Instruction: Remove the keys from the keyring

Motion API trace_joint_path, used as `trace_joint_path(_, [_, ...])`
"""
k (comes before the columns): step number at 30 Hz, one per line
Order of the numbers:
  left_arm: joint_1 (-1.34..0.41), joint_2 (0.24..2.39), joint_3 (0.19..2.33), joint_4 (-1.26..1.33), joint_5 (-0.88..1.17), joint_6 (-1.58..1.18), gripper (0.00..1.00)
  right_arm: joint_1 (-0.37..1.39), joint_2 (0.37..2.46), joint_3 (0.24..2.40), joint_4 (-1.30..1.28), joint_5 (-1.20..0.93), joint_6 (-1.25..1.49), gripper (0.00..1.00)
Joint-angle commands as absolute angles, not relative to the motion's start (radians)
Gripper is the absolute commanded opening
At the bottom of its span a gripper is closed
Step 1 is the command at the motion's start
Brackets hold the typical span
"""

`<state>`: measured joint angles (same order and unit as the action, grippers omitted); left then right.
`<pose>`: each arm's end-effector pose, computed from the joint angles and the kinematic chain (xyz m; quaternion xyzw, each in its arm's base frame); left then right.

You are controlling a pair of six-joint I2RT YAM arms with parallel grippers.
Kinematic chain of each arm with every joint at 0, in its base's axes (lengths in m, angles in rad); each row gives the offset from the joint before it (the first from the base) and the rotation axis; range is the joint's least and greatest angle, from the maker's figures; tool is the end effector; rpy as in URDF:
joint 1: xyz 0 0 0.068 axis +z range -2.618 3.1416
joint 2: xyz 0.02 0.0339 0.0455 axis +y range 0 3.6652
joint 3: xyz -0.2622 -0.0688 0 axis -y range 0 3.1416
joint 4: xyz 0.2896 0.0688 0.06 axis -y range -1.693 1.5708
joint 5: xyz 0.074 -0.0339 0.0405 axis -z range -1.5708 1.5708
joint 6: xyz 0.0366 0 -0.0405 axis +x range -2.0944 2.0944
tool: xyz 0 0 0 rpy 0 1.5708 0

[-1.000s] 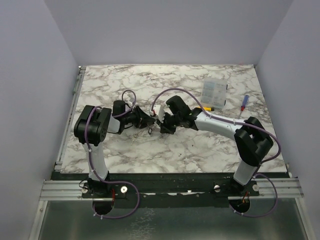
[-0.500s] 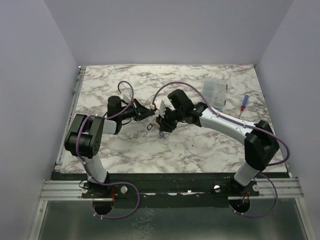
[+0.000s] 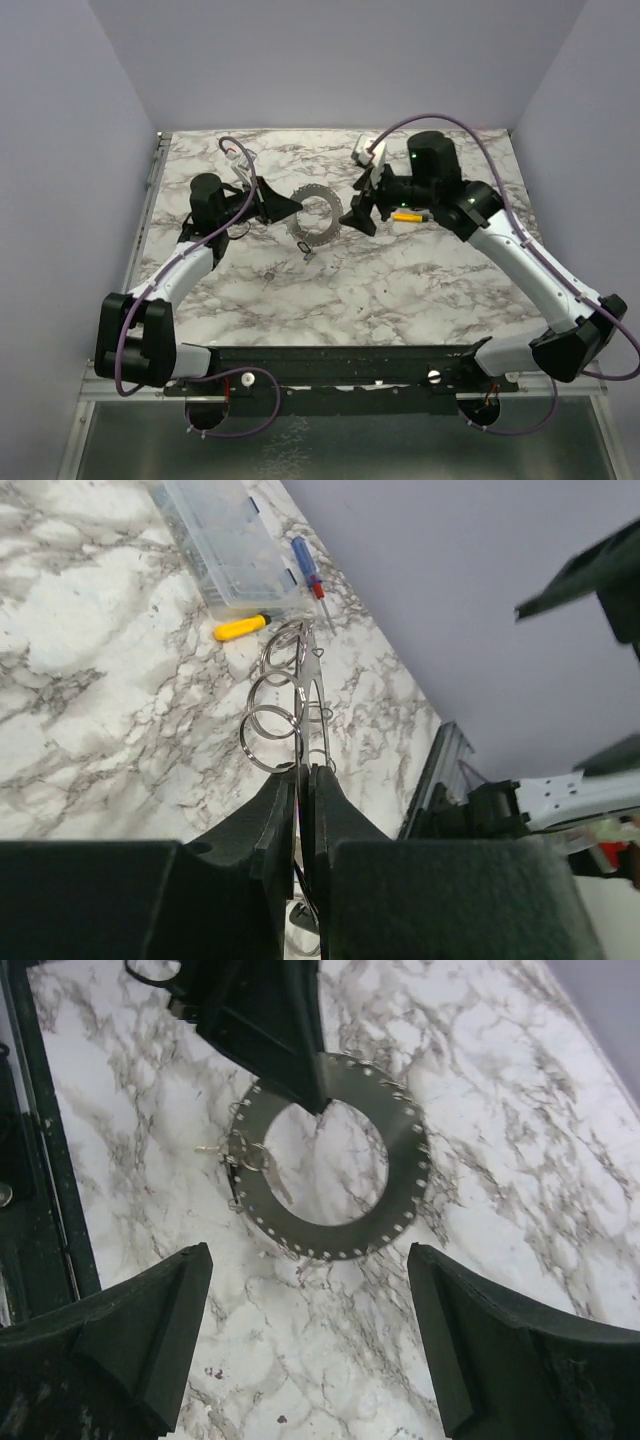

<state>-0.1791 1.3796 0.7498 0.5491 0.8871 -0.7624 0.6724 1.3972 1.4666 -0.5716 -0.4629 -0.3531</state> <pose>0.3259 -0.0878 0.2410 0.0878 0.7196 -0.5589 0.4027 0.2660 0.2327 0.4003 -0.5127 0.6726 0.2737 0.4580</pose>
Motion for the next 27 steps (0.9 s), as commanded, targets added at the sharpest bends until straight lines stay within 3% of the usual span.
trace_joint_path(1, [-0.19,1.233,0.832,0.278,0.887,-0.44,0.0,0.564,1.316,1.485,-0.589,-0.599,-0.235,0.89])
trace_joint_path(12, [-0.239,1.01,0.878,0.215,0.952,-0.266,0.0,0.512,1.28,1.382,-0.453,-0.798,-0.097,0.92])
trace_joint_path(20, [-0.32,0.839,0.912,0.178,0.874,0.121,0.0,0.512,1.301,1.382,-0.414,-0.92,-0.075,0.97])
trace_joint_path(27, [-0.345,0.796,0.917,0.162,0.924,0.257,0.0,0.511,1.31,1.398,-0.425,-1.028,-0.139,0.98])
